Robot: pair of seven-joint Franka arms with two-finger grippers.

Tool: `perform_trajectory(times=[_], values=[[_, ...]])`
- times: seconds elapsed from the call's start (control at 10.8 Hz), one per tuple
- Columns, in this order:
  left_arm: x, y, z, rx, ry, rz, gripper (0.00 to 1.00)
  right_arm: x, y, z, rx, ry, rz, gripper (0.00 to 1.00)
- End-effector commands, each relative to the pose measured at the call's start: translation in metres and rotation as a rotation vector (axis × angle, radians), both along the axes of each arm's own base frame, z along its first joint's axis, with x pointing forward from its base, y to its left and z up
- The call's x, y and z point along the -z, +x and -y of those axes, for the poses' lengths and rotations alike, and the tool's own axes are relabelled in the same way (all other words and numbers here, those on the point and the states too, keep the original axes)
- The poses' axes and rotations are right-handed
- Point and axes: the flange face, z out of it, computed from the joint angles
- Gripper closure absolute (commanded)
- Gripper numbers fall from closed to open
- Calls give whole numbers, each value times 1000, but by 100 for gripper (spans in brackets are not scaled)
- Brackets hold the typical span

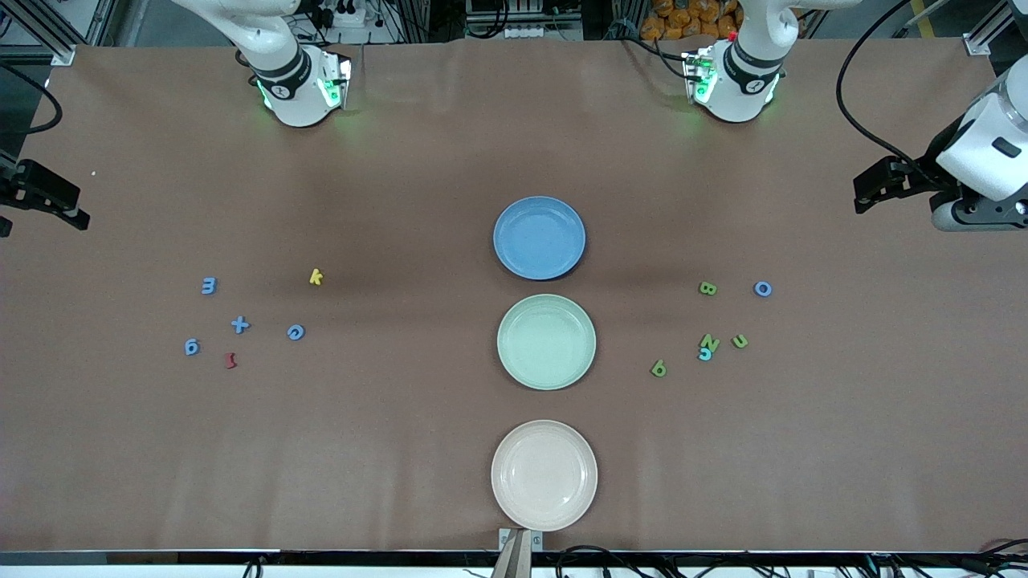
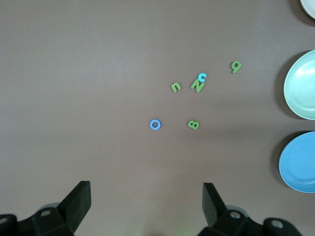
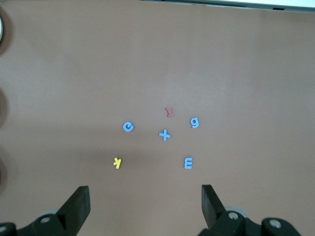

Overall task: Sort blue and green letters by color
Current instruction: 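Lower the right gripper toward the blue e while the left gripper reaches the green n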

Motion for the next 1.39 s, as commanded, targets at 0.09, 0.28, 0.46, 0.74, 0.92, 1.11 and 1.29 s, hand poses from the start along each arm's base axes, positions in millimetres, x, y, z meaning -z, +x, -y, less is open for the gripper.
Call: perform_trajectory(times=[0.09,0.28,0.46,0.74,0.92,1.11,1.29], values=[[-3,0,-3,21,-1,-10,0,-2,-3,-1,-10,8,-2,0],[-1,1,-2,12,3,-13,0,6,-2,0,-10,9,-18,0],[4,3,-1,17,19,-21,0,33,1,0,-7,14,-58,0],[39,11,4,25,15,-87,0,103,11,-3,2,17,-63,5],[81,21,10,34,12,-97,0,169,17,-11,58,21,-46,8],[125,30,10,24,-8,-70,0,220,31,-32,164,36,-49,13],[172,43,19,-10,-12,-24,0,264,41,-50,179,51,-45,13]])
